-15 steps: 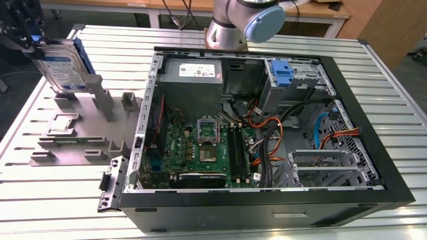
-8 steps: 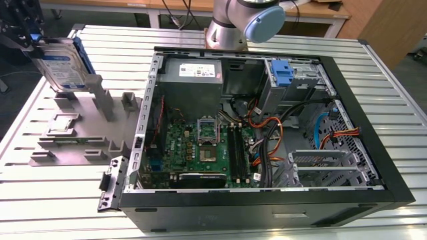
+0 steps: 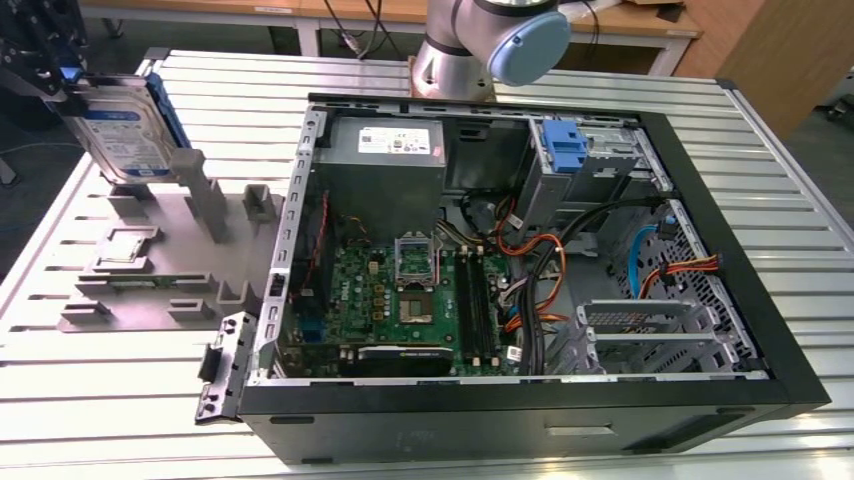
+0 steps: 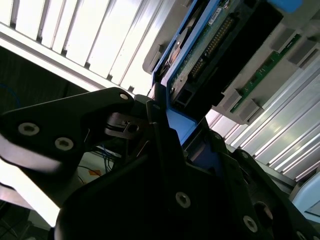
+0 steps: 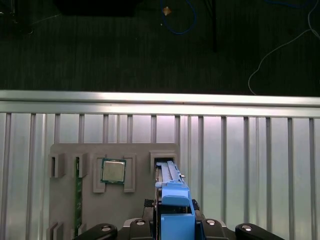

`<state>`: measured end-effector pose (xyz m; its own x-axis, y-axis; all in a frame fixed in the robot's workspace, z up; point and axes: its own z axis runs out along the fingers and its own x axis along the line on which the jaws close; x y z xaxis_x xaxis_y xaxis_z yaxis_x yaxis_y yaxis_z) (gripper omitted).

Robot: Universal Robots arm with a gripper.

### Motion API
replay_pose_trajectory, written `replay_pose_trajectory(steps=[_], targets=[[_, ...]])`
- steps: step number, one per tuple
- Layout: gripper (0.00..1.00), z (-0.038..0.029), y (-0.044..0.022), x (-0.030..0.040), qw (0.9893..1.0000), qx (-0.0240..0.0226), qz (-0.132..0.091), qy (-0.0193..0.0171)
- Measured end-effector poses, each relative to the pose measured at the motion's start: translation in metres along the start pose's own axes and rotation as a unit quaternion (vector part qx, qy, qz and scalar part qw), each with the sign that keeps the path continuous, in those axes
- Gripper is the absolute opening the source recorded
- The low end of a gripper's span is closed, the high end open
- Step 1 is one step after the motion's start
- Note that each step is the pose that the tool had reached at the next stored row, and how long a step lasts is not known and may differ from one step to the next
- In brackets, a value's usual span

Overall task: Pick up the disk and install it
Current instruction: 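Pick up the disk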

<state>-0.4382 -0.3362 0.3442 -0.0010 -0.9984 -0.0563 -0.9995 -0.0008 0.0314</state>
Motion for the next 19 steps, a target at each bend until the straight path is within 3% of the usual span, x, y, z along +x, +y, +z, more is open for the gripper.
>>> replay_pose_trajectory(steps=[19], targets=[[0.36, -0.0058, 0.0002, -0.0003, 1.0, 0.0, 0.0, 0.0]])
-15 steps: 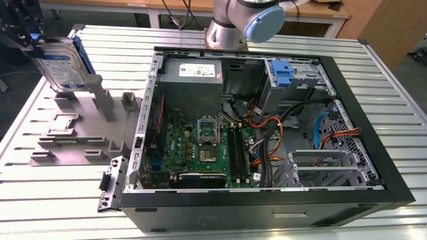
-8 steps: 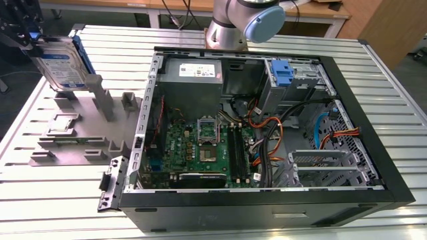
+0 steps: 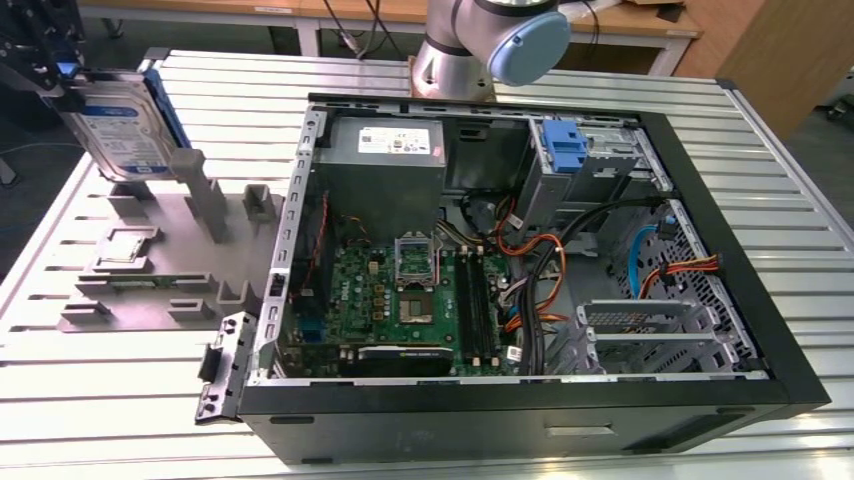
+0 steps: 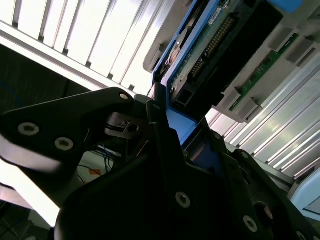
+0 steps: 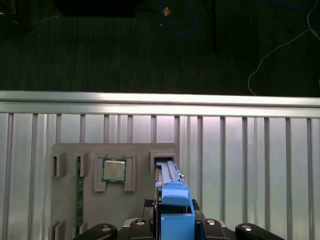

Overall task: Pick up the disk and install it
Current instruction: 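Pick up the disk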

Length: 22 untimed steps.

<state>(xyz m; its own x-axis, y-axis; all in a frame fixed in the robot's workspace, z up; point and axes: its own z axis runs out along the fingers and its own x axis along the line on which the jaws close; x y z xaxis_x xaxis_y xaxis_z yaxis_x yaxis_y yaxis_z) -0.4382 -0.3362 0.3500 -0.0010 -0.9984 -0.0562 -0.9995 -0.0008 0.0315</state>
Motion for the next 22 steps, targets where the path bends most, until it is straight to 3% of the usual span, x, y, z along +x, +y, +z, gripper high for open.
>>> replay_pose_trajectory(steps=[11, 22], targets=[[0.36, -0.0073, 0.0002, -0.0004, 1.0, 0.0001, 0.0, 0.0], [0.36, -0.0101, 0.0002, -0.0006, 1.0, -0.0001, 0.0, 0.0]])
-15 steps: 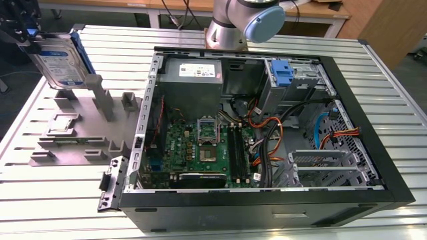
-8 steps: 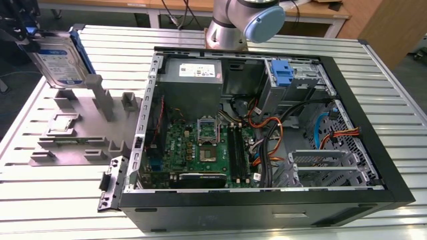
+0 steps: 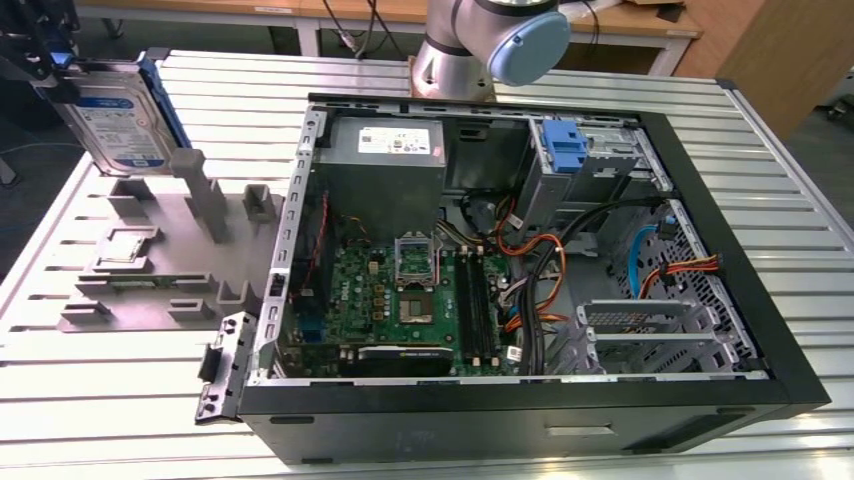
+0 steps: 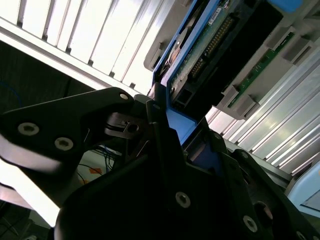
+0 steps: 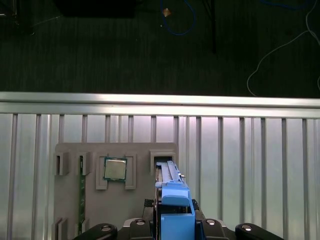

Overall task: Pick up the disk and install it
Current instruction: 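Pick up the disk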

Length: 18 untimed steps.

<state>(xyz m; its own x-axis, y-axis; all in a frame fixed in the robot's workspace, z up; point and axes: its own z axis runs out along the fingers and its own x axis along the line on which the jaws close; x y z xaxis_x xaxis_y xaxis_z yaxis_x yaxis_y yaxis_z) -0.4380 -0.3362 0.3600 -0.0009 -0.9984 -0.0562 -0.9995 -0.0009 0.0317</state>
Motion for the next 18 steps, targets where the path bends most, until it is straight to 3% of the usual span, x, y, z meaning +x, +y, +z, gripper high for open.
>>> replay_pose_trajectory(steps=[18], targets=[[0.36, -0.0032, 0.0001, -0.0002, 1.0, 0.0, 0.0, 0.0]])
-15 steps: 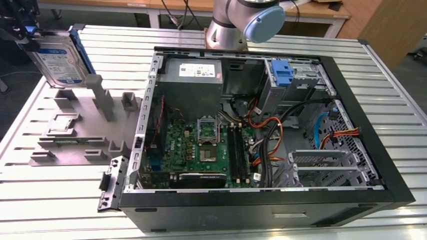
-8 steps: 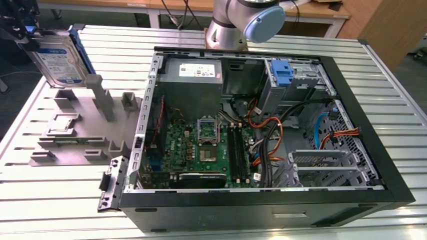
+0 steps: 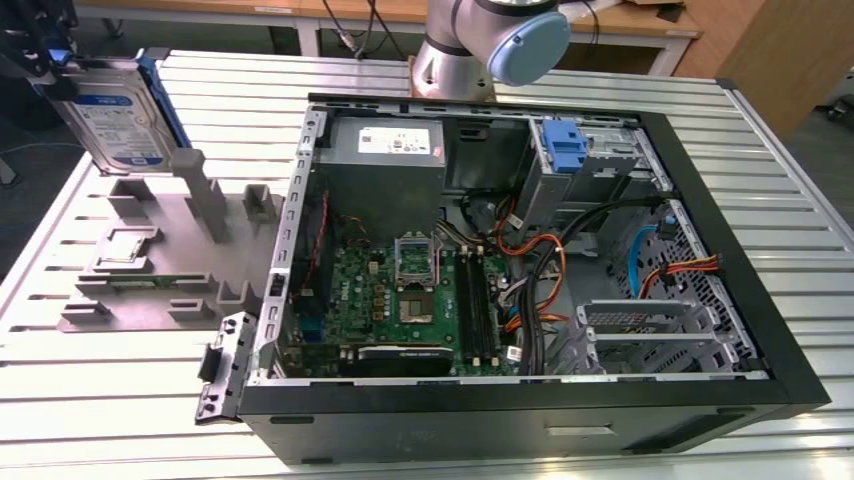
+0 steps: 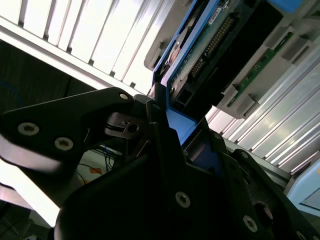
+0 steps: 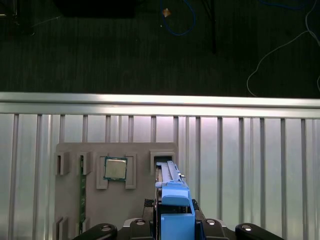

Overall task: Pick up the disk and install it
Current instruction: 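Pick up the disk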

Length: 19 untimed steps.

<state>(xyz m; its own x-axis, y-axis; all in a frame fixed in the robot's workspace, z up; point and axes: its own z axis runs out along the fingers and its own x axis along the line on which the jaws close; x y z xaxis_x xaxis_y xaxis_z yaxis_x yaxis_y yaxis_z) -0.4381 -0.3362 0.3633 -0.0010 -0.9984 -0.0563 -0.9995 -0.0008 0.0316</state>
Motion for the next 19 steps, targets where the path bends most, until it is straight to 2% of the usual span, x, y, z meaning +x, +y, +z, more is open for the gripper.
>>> replay_pose_trajectory(steps=[19], targets=[[0.36, -0.0045, 0.0001, -0.0002, 1.0, -0.0001, 0.0, 0.0001]])
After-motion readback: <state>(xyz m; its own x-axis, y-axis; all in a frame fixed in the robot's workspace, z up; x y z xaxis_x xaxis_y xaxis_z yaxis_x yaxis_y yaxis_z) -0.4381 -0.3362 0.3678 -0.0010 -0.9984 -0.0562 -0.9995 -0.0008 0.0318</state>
